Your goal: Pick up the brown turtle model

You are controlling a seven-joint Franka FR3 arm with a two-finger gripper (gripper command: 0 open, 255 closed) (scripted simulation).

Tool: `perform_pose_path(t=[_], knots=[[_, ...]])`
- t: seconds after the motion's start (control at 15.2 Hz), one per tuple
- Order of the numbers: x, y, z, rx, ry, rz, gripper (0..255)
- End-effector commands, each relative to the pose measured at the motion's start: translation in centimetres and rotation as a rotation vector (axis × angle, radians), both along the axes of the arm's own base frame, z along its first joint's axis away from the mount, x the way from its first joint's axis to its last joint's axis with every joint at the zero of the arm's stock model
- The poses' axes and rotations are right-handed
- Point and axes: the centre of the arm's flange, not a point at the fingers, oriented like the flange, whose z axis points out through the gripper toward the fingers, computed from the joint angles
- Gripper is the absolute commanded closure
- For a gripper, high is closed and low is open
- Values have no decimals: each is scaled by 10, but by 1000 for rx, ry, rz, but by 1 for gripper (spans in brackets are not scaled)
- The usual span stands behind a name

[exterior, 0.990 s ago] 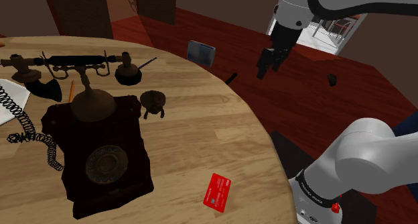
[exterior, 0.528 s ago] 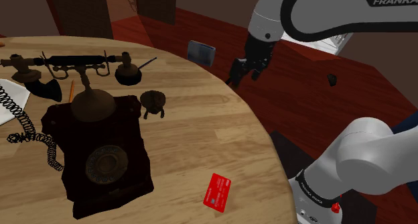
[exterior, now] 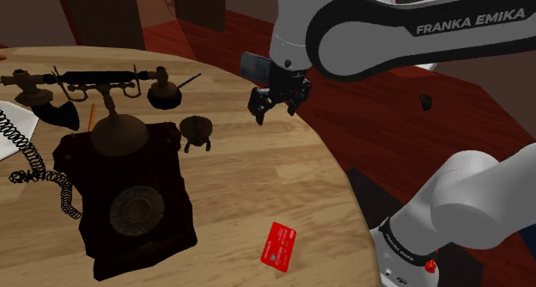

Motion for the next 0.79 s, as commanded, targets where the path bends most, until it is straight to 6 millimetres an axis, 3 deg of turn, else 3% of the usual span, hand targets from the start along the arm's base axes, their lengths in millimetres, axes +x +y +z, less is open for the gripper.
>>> perform_pose_path(t=[0.0,0.73], knots=[[11,24,-7,-3,-15,-32,0],[86,143,-51,-31,-88,-186,0]])
